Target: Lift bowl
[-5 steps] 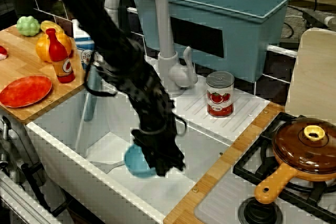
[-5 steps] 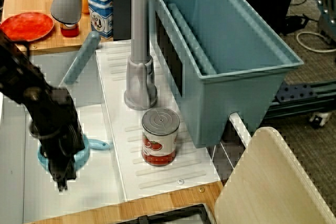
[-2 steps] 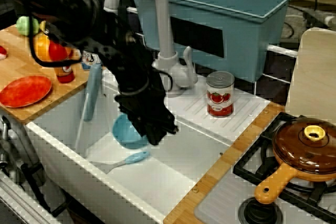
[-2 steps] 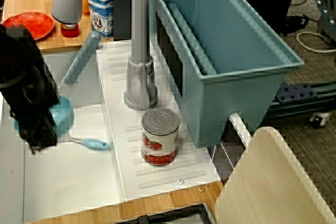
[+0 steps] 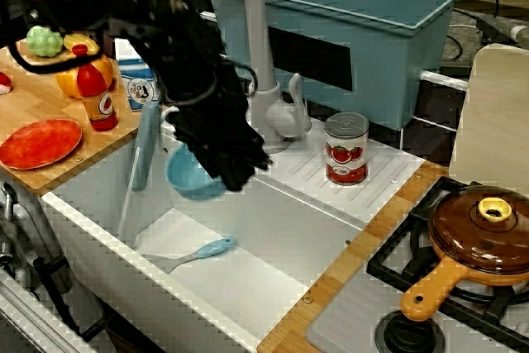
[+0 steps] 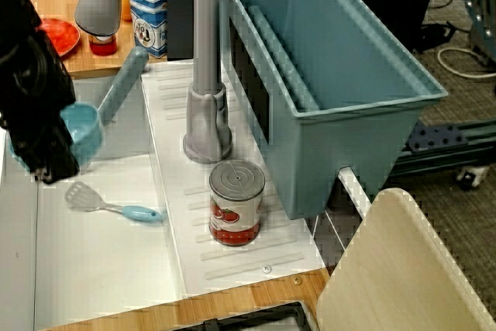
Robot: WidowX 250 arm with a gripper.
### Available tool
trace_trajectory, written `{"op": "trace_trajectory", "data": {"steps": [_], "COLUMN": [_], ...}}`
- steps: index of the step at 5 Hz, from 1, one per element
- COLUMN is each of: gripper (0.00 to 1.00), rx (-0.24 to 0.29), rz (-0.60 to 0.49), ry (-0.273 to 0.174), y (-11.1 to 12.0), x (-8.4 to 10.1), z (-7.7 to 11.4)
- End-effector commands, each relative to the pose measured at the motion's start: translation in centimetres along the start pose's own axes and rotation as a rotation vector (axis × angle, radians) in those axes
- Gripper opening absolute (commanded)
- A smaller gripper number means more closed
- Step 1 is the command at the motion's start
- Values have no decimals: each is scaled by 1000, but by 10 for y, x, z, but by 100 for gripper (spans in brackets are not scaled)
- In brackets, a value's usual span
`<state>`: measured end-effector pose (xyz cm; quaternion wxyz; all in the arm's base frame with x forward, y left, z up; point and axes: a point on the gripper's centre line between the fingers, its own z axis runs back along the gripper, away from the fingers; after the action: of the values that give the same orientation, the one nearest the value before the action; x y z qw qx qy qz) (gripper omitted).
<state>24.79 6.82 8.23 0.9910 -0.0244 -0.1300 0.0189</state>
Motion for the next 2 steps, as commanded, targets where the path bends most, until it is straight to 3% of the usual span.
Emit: {"op": "trace_trajectory", "data": {"steps": [1,2], "gripper": [0,0], "rx": [18,21], "rz": [11,20], "ry": [-78,-86], "y": [15,18], "x": [13,16], "z": [26,30]}}
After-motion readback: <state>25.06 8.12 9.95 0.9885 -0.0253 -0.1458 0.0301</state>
